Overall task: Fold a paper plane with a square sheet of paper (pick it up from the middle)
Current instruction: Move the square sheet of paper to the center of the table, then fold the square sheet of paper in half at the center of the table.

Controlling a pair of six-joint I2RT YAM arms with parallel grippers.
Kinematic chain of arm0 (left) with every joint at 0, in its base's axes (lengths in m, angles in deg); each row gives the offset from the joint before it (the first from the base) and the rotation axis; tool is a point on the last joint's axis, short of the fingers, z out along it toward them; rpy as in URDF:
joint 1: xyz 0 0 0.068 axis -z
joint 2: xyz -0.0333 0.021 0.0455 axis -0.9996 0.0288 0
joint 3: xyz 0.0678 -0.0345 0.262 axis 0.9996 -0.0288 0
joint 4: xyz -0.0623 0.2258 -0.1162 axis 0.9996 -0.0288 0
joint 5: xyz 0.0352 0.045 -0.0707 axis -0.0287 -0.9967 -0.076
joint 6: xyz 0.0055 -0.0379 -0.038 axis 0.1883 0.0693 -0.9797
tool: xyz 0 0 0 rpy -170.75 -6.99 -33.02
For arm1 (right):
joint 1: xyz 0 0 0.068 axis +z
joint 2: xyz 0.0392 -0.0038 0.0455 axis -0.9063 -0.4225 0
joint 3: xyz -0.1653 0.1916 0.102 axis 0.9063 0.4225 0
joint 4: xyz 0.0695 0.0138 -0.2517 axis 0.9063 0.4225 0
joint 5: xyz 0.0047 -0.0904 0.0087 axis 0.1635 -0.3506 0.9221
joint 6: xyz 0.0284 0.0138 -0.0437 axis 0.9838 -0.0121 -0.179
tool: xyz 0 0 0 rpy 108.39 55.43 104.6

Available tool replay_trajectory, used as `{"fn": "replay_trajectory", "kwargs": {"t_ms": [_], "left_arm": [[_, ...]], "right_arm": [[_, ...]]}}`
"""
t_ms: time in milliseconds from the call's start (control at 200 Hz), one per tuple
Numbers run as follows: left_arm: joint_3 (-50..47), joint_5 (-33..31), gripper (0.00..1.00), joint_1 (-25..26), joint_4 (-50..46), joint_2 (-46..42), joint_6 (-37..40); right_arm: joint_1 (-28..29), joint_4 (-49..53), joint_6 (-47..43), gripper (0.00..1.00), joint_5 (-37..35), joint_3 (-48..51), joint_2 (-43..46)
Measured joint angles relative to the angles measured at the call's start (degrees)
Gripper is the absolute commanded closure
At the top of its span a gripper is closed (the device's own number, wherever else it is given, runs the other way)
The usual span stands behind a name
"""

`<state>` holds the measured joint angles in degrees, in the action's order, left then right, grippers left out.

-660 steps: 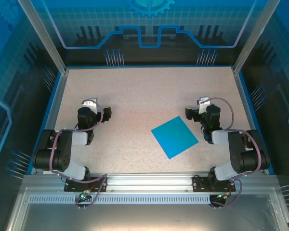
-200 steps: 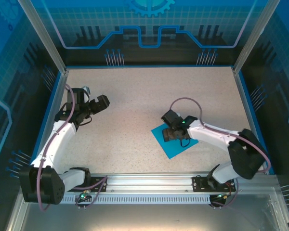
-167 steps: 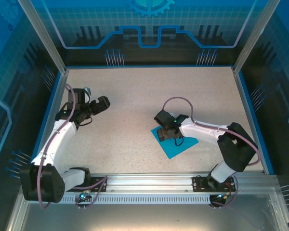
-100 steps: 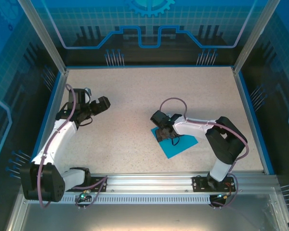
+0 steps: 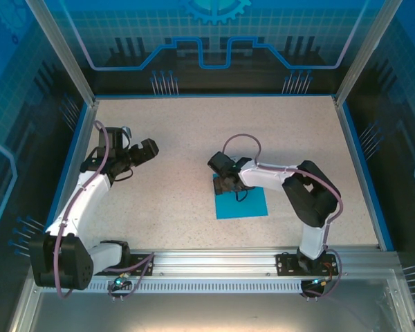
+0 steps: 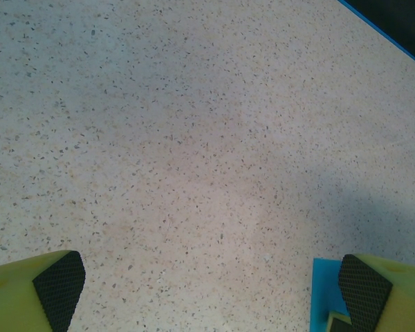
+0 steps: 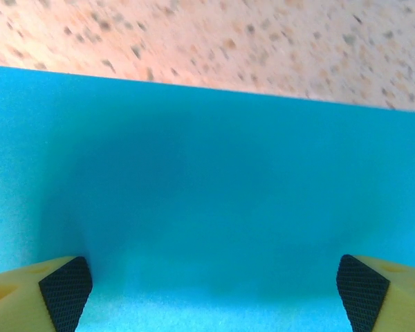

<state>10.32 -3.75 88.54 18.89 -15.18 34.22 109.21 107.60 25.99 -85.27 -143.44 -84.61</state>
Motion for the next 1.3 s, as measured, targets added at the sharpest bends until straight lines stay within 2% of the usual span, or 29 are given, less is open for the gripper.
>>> {"fn": "replay_trajectory", "kwargs": {"t_ms": [245, 550, 825, 1300], "left_arm": [[0.0, 0.0, 0.01, 0.0, -0.6, 0.2, 0.0], [0.0, 0.4, 0.01, 0.0, -0.8, 0.4, 0.0], [0.0, 0.4, 0.02, 0.0, -0.8, 0.9, 0.0], [0.0, 0.5, 0.02, 0.0, -0.8, 0.9, 0.0]], "right_arm": [[-1.0, -0.6, 0.3, 0.02, 3.3, -3.3, -1.9], [-1.1, 2.3, 5.7, 0.01, 5.6, -1.8, 5.2], [-1.1, 4.1, 10.5, 0.03, 5.9, -1.1, 3.7], [-1.3, 3.8, 11.5, 0.05, 7.3, 0.8, 1.1]]}}
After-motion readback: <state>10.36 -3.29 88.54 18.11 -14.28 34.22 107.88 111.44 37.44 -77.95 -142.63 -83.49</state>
